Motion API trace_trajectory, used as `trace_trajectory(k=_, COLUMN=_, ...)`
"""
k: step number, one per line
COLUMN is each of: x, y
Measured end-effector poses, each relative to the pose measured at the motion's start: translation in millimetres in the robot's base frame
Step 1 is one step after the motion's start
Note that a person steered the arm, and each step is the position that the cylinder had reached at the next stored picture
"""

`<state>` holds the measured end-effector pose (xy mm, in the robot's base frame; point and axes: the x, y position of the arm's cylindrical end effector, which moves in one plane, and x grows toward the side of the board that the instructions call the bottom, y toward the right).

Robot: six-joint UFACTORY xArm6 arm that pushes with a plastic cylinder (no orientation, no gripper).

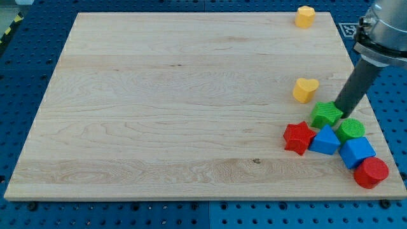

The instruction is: Slide the yellow heart closer to the green star

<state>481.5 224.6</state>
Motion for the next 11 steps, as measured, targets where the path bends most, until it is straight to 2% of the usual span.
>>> trace_trajectory(k=1, x=4, y=-22)
trace_trajectory(k=3, x=-2, y=34)
trace_trajectory(k=4, x=-46, y=32)
trace_trajectory(k=5, x=-63, y=4)
trace_trajectory(k=8, x=-60, y=-70)
trace_trajectory(k=9, x=-33, y=-70)
trace_trajectory(k=10, x=-26, y=-72)
trace_trajectory(k=11, x=-78, y=-100)
